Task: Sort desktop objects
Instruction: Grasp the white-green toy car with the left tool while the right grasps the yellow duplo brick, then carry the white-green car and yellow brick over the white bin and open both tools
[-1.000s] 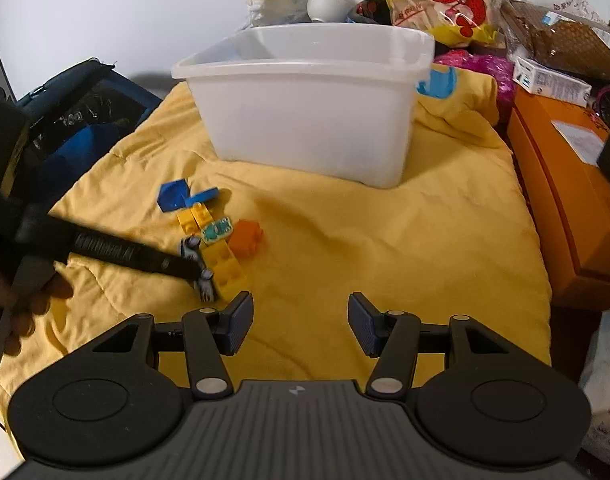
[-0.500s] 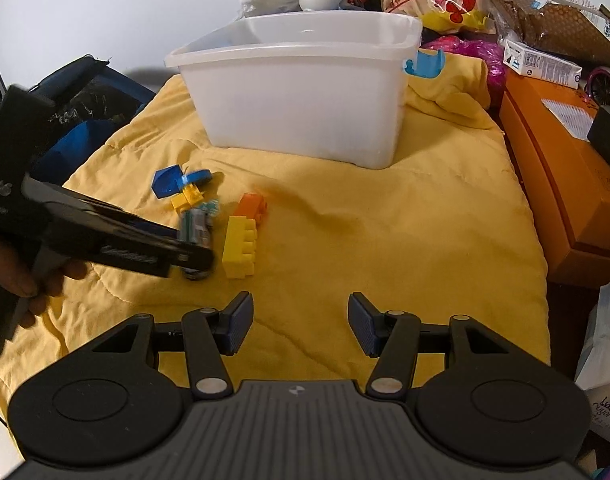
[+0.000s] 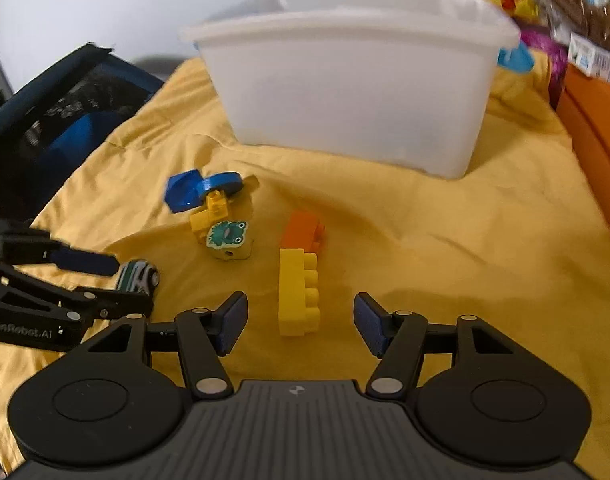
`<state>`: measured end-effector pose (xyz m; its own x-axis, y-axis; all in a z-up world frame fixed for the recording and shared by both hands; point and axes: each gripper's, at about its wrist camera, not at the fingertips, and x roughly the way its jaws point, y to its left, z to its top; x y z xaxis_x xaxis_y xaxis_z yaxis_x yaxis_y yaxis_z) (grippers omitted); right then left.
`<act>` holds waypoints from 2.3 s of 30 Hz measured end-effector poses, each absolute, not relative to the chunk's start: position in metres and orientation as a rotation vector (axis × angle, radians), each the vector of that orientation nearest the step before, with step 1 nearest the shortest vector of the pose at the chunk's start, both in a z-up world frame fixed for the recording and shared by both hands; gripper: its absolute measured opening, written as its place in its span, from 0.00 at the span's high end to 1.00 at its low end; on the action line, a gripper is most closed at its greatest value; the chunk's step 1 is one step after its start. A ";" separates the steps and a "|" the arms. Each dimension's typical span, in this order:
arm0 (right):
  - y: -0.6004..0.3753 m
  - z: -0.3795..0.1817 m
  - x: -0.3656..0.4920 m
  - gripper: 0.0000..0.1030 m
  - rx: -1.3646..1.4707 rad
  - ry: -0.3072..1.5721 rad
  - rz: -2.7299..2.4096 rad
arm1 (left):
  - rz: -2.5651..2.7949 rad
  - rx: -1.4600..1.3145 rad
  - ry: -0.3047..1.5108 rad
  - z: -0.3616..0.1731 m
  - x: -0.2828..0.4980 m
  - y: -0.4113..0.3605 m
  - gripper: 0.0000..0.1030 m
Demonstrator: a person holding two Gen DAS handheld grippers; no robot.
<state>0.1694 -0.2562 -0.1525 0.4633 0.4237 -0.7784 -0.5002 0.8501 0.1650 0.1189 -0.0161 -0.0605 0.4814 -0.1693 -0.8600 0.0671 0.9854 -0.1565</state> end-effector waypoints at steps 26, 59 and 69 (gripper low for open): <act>-0.316 -0.032 0.200 0.76 0.084 0.701 0.533 | -0.238 -0.142 0.741 0.078 0.165 -0.026 0.64; -0.283 0.010 0.343 0.75 0.027 0.839 0.502 | -0.191 -0.073 0.782 0.146 0.302 -0.022 0.61; -0.290 0.000 0.337 0.44 0.027 0.803 0.462 | -0.188 -0.031 0.730 0.121 0.267 -0.006 0.46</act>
<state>0.3370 -0.2902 -0.0004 0.6003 0.4090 -0.6872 -0.3885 0.9003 0.1964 0.2669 -0.0062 0.1212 0.7292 -0.1818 -0.6598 0.1601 0.9826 -0.0938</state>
